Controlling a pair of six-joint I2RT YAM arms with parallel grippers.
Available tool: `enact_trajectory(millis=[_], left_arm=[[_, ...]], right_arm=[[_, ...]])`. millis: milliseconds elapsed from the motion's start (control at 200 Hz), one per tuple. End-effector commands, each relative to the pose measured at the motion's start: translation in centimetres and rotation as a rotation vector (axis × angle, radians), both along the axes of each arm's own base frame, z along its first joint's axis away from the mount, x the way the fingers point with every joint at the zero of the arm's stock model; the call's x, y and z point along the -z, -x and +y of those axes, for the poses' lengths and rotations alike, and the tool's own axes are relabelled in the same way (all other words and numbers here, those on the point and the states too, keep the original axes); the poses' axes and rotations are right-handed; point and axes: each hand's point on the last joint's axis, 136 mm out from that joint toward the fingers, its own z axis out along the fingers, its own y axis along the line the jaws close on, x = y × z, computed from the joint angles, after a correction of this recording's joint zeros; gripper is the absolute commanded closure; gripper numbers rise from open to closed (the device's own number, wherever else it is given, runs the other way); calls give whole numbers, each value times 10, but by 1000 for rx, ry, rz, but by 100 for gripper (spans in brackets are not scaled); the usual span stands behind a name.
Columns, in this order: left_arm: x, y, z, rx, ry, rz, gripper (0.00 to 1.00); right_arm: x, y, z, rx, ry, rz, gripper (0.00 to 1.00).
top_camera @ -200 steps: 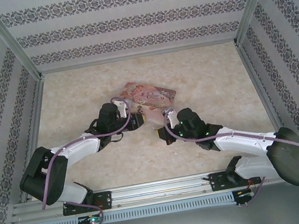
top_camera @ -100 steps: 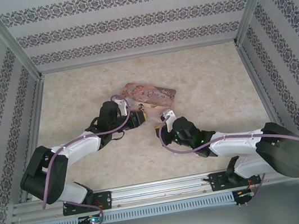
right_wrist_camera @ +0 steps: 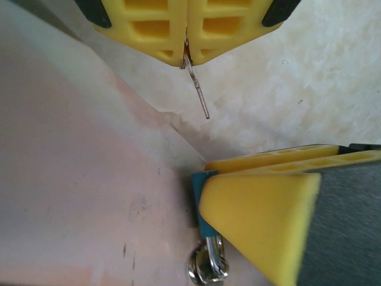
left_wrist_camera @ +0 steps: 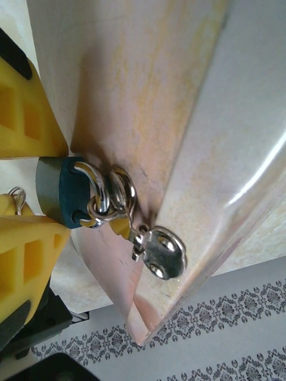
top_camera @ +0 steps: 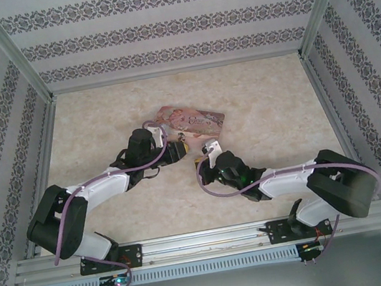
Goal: Unlock a padlock with a key
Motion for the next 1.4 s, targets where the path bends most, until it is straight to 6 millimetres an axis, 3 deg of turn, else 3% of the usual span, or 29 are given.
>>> enact_trajectory(millis=[0,1394], left_arm=[[-24,-6,-13,23,46,-59,75],[-20,-5,-13,23,46,-52,75]], right_arm=[[-18,-8,12,23,-65,-41,100],[-24,-23,12,102,-114,-70,100]])
